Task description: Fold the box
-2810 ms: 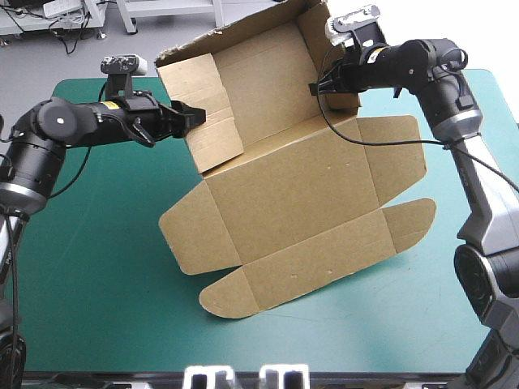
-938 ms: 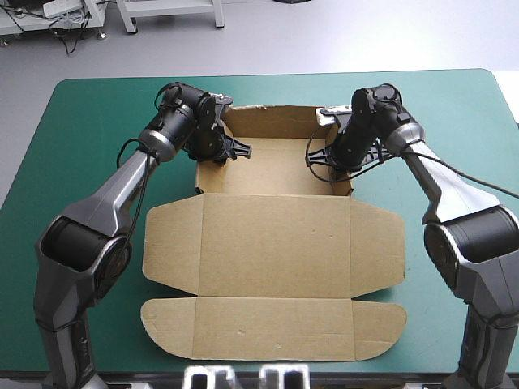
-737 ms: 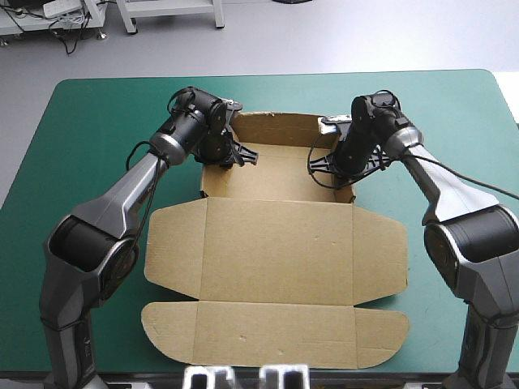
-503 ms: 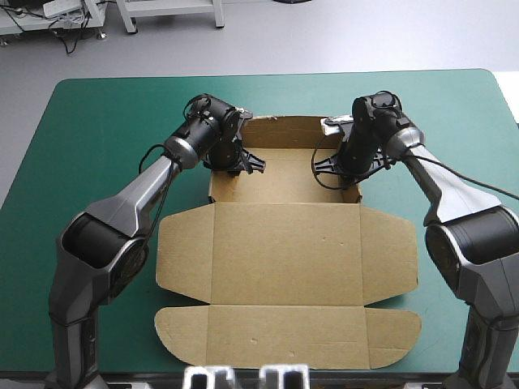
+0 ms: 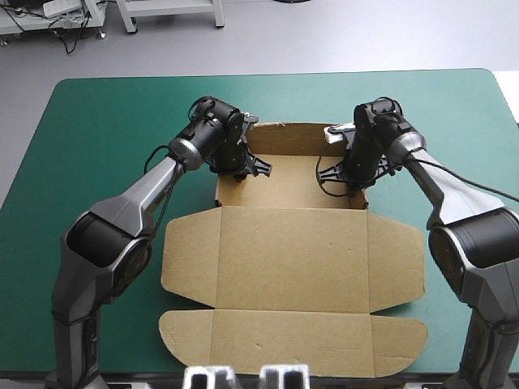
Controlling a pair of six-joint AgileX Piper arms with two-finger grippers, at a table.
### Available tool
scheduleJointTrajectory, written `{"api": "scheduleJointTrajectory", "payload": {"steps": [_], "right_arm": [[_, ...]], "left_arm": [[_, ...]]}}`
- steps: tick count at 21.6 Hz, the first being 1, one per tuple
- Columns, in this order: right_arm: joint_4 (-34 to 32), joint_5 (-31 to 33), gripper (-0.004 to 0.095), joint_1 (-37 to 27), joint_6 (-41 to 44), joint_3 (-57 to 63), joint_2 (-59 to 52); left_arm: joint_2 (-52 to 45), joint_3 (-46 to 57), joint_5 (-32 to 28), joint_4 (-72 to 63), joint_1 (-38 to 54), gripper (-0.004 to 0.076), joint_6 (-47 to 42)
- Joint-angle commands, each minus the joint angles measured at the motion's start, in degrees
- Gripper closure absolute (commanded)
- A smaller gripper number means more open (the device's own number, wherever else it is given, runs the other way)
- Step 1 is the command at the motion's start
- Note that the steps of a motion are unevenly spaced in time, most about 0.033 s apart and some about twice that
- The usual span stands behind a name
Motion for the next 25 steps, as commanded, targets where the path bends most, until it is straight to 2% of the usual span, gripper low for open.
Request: {"api": "scheduleJointTrajectory", "payload": {"steps": [1,4,5,6,7,8,9,10,12,19,25], "right_arm": [[1.5,1.7,0.0907,0.5,-3.1,0.0,-3.5],[1.5,1.7,0.0762,0.5,-3.8,-0.1,-3.8],[1.5,1.7,0.0587,0.5,-4.9,-0.1,-4.2],[1.2,1.7,0.0486,0.5,-4.9,-0.2,-4.6],[0.5,1.7,0.0310,0.5,-4.9,-0.2,-5.0],[-0.5,1.7,0.0193,0.5,-3.9,-0.2,-5.4],[-0.5,1.7,0.0135,0.5,-3.9,-0.3,-5.8],[-0.5,1.7,0.0124,0.5,-3.9,-0.4,-6.1],[-0.5,1.7,0.0124,0.5,-3.9,-0.8,-6.4],[-1.4,1.6,0.0124,0.5,-5.5,-1.7,-9.0],[-2.0,1.6,0.0125,0.4,-6.5,-8.1,-12.4]], "left_arm": [[-3.7,-1.8,2.3,-3.8,-1.3,0.0723,1.9],[-3.7,-1.8,2.3,-4.9,-1.3,0.0649,1.9],[-3.7,-1.8,2.3,-5.3,-1.1,0.0559,1.9],[-3.7,-1.8,2.3,-5.3,-1.0,0.0507,2.1],[-3.7,-1.8,2.3,-5.2,-1.0,0.0411,2.3],[-3.7,-1.8,2.3,-5.2,-1.0,0.0337,2.3],[-3.7,-1.8,2.3,-5.1,-1.0,0.0291,2.3],[-3.7,-2.0,2.3,-5.1,-0.8,0.0243,2.3],[-4.6,-2.0,2.3,-4.4,-0.5,0.0228,2.6],[-15.1,-2.0,2.3,11.7,-0.5,0.0228,3.9],[-24.6,-2.0,2.3,14.4,-0.5,0.0232,8.1]]}}
